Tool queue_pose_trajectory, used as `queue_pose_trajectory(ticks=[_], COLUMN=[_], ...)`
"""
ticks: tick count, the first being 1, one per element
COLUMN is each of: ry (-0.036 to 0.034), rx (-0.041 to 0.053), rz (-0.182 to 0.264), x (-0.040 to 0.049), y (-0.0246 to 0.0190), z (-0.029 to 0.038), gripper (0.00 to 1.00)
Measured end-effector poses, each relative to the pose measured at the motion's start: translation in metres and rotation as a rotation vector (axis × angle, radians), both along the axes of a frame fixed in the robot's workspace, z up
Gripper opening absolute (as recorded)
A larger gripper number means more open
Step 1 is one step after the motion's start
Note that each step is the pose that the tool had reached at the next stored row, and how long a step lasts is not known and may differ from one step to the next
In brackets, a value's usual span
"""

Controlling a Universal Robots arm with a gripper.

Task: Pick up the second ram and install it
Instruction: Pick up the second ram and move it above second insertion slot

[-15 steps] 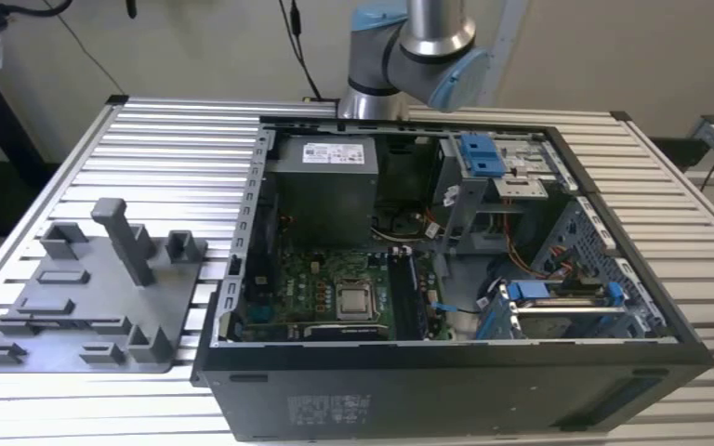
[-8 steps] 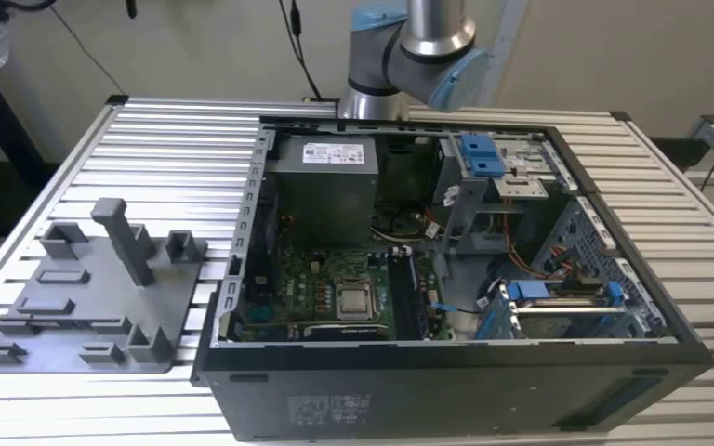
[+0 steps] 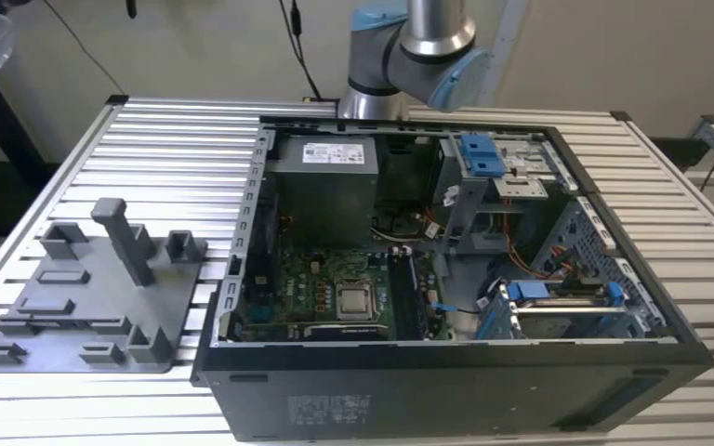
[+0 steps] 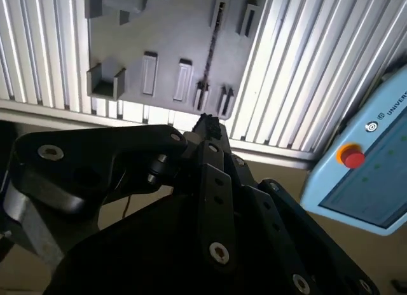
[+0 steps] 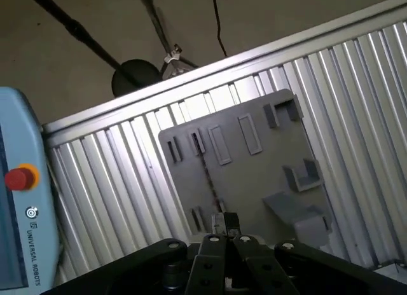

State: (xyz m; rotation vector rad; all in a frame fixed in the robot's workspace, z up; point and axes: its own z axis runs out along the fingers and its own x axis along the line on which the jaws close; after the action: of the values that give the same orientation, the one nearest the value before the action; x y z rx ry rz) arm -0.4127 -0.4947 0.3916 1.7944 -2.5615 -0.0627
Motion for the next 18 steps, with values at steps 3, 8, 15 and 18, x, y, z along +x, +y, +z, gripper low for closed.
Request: queue_pose_trajectory(ticks=[3, 8, 15, 18], ry=[0.0000, -0.0001, 0.0000, 0.0000], rx=[-0.0011, -0.0030, -0.0060, -0.0073], rz=[0.056, 0.147, 0.272, 0.325], x=[0.0000, 0.0000, 0.0000, 0.0000], y=[0.0000, 0.0000, 0.0000, 0.0000], z=[0.0000, 0.0000, 0.0000, 0.0000], gripper=[0.11, 0.11, 0.11, 0.11])
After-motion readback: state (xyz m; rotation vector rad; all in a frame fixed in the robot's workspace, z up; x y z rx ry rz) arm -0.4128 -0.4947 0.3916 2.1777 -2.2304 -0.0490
